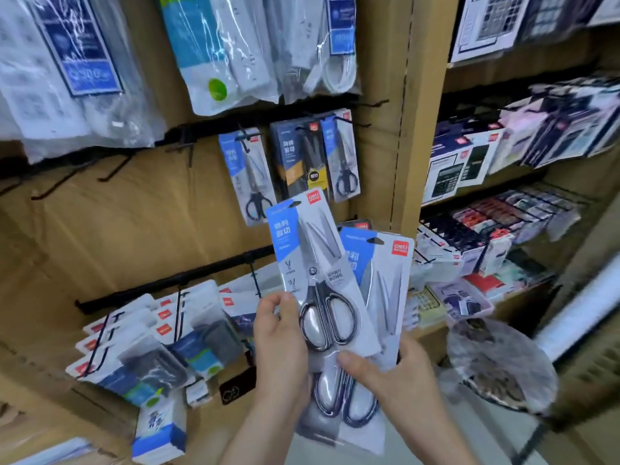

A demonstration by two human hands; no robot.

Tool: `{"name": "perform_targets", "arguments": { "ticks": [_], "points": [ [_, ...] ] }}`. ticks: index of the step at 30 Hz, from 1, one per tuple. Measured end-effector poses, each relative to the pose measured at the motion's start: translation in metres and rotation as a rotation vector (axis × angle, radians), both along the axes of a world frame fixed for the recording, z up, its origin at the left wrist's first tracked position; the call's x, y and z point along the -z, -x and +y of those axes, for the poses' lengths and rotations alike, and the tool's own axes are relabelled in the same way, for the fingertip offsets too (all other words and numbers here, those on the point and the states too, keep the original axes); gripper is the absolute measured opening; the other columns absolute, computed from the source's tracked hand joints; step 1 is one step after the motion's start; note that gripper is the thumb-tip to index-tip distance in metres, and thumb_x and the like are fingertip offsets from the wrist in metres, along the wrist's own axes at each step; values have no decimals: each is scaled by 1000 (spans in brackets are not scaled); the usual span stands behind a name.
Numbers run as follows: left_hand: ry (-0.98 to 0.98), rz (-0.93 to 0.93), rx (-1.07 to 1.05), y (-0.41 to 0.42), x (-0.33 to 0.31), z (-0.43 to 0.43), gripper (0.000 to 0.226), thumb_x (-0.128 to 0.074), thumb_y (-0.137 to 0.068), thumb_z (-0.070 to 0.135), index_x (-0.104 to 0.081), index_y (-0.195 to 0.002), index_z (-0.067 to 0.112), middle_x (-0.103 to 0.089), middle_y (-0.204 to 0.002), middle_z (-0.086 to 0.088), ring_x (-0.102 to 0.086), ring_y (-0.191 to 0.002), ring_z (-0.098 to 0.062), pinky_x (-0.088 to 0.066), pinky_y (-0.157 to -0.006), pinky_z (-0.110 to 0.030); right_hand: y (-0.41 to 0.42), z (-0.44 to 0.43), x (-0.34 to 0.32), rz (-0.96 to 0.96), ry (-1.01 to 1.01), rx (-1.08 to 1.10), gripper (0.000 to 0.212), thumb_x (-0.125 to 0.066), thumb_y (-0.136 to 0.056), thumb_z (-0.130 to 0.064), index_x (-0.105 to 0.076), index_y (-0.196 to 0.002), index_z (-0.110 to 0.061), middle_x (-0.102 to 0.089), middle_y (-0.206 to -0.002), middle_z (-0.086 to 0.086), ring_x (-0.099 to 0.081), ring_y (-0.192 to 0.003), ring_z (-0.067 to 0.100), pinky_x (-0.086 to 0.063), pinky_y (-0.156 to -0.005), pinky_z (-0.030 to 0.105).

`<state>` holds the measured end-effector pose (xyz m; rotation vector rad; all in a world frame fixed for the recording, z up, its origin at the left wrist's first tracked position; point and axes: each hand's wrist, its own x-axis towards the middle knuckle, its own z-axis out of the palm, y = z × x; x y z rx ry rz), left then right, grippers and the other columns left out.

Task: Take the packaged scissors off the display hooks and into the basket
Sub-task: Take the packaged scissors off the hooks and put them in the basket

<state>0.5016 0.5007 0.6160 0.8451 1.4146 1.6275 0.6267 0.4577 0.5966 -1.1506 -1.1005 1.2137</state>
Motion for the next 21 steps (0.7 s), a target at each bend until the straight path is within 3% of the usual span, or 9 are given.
{"name": "perform_targets", "arguments": {
  "ticks": [2, 4, 7, 9, 12, 16, 21],
  "points": [
    [0, 11, 59, -4, -1, 17, 17, -50, -102, 15, -55, -85, 13, -56, -68, 1, -50, -61, -7, -43, -59, -20, -9, 16, 7, -5, 14, 46, 49, -86, -62, -6, -69, -107, -8, -79, -91, -4, -73, -83, 6, -54, -67, 13],
    [-11, 36, 102, -3, -2, 41, 18, -53, -101, 15, -57, -83, 14, -56, -72, -2, -51, -69, -12, -43, -70, -29, -19, 33, 7, -36, 34, 74, 58, -89, -54, -20, -69, -109, -12, -79, -93, -3, -74, -88, 12, -56, -70, 18],
    [-28, 57, 129, 15, -6, 78, 17, -57, -99, 17, -61, -83, 18, -62, -73, -3, -54, -74, -20, -45, -75, -40, -31, 63, 1, -119, 57, 107, 40, -89, -63, -6, -71, -97, -15, -78, -81, -5, -74, -74, 8, -53, -60, 14],
    [-59, 100, 121, 34, -9, 96, 16, -59, -98, 16, -63, -83, 19, -68, -71, -2, -57, -70, -20, -48, -72, -45, -37, 85, -1, -161, 49, 129, 39, -88, -63, 0, -71, -94, -15, -78, -79, -5, -73, -72, 8, -53, -59, 15],
    [-85, 161, 78, 64, -6, 115, 24, -60, -97, 14, -67, -79, 28, -74, -75, -2, -63, -73, -20, -49, -77, -45, -30, 115, -7, -221, 42, 132, 43, -90, -61, -2, -70, -94, -22, -78, -83, -8, -72, -73, 3, -55, -66, 19],
    [-99, 182, -20, 92, -1, 134, 32, -59, -97, 12, -66, -76, 35, -74, -75, -3, -62, -70, -19, -48, -74, -44, -10, 148, -17, -238, -4, 121, 50, -92, -58, -1, -67, -90, -31, -74, -83, -18, -68, -70, -5, -48, -58, 7],
    [-111, 153, -89, 101, 5, 147, 25, -57, -97, 8, -65, -80, 24, -74, -73, -2, -62, -67, -16, -47, -70, -39, 8, 176, -22, -259, -27, 22, 47, -90, -61, 0, -71, -96, -24, -77, -87, -7, -72, -75, 3, -52, -60, 12]
  ]
}}
